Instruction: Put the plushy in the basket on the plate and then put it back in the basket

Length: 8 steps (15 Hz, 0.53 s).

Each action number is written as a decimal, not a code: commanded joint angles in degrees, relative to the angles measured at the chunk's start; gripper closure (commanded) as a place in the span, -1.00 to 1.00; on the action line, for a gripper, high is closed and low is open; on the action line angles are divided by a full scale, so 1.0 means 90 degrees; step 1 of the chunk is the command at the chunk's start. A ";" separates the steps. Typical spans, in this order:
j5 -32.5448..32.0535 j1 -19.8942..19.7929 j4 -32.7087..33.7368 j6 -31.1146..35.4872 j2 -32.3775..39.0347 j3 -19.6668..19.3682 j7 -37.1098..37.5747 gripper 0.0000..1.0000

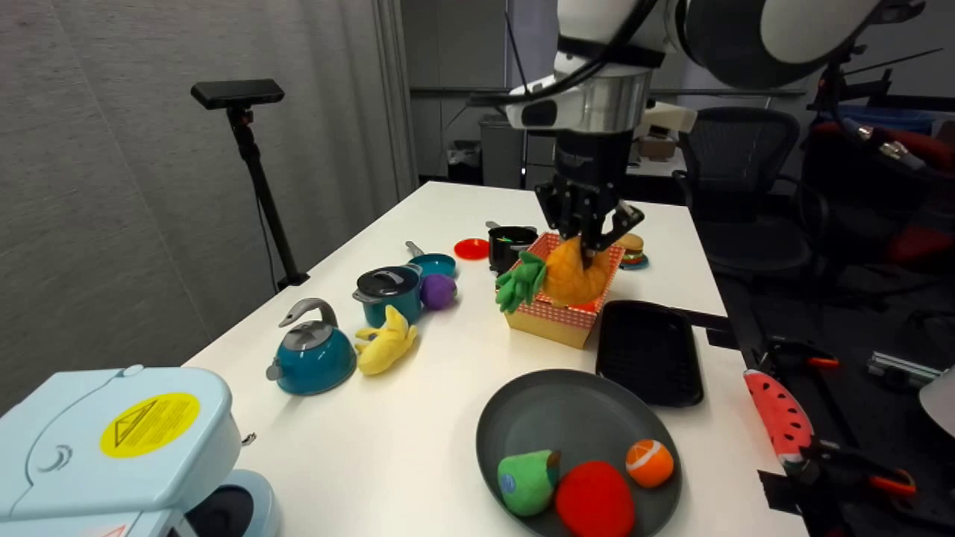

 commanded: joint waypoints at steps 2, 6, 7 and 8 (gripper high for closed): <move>0.0481 -0.0217 -0.0020 -0.0385 -0.0770 -0.0443 -0.0248 0.86; 0.0653 -0.0381 0.0204 -0.0432 -0.0875 -0.0898 -0.0330 0.86; 0.0712 -0.0423 0.0316 -0.0532 -0.0846 -0.1001 -0.0380 0.86; 0.0740 -0.0471 0.0439 -0.0571 -0.0778 -0.1087 -0.0345 0.86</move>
